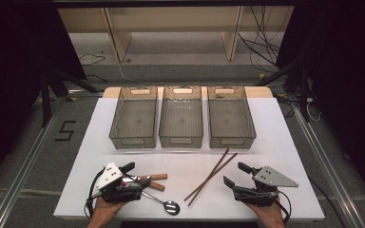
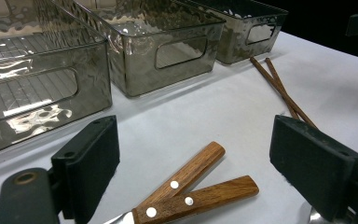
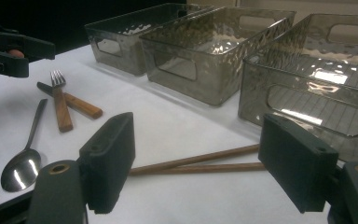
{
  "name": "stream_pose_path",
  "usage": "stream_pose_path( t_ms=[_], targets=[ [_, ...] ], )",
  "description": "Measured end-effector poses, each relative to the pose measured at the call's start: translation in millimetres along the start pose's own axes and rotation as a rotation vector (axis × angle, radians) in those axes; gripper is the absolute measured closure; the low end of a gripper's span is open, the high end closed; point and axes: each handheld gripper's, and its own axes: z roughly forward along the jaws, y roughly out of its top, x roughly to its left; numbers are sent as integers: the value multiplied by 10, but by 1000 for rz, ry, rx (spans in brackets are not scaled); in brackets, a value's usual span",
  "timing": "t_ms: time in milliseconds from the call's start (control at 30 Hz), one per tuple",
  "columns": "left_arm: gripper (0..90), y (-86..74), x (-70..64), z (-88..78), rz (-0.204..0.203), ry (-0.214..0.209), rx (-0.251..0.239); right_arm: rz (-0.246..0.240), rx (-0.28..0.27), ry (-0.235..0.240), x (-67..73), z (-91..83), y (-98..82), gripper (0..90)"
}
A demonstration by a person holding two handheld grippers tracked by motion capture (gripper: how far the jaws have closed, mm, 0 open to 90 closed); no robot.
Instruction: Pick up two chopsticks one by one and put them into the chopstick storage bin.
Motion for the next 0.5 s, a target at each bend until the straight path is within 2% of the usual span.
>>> stream_pose_path(
  t_ms=[267,500],
  targets=[
    [158,11,-14,34,4,-6,21,-4,5,-10,3,-1,-4,286],
    [158,55,-30,75,-17,-27,27,-2,0,-20,-3,-13,-5,289]
  ],
)
